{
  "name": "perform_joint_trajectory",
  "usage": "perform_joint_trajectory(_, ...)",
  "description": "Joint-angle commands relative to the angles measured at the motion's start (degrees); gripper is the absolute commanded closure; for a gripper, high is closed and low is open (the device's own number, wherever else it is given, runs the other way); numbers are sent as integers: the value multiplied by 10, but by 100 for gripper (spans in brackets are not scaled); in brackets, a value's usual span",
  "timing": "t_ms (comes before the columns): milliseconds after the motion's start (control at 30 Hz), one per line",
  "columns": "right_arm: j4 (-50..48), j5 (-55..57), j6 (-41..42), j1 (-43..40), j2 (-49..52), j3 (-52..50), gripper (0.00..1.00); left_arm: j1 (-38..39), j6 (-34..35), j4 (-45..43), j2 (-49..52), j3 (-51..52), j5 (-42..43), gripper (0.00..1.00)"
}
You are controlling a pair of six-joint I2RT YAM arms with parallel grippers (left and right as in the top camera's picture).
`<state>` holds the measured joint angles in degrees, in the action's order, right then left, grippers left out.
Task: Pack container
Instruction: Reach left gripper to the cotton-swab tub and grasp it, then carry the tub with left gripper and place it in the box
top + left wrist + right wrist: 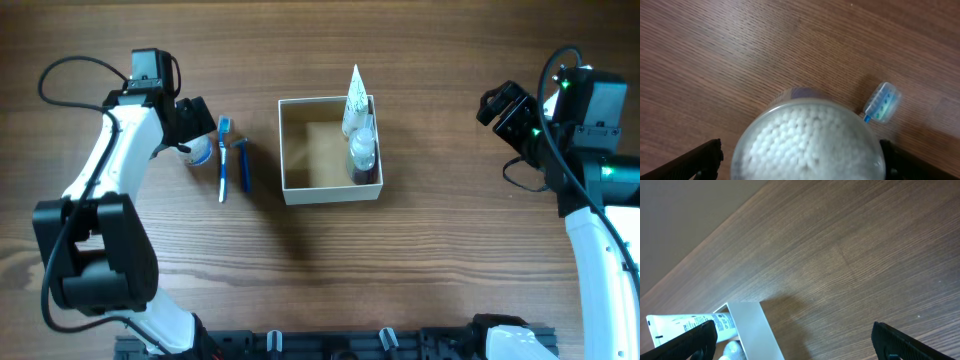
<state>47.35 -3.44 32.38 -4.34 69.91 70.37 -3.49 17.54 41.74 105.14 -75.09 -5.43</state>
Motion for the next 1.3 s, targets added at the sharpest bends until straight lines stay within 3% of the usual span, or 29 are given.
perform_joint_trajectory(0, -2, -7, 8, -1, 3, 10, 0, -2, -13, -7, 16, -9, 9, 0)
perform_joint_trajectory(100, -2, -7, 8, -1, 3, 10, 0, -2, -13, -10, 17, -9, 9, 5)
perform_joint_trajectory(267, -1, -7, 8, -1, 3, 10, 0, -2, -13, -11, 17, -10, 9, 27)
perform_joint_trajectory(433, -2, -7, 8, -1, 3, 10, 0, -1, -22, -5, 10, -10, 16, 34)
perform_joint_trajectory(800, -1, -7, 8, -1, 3, 10, 0, 59, -21, 36, -114, -37, 25, 32)
perform_joint_trajectory(1000, -2, -7, 8, -1, 3, 10, 0, 193, 0, 24, -193, -37, 26, 31)
perform_joint_trajectory(1267, -2, -7, 8, -1, 3, 10, 0, 348, 49, -6, -192, -37, -14, 31)
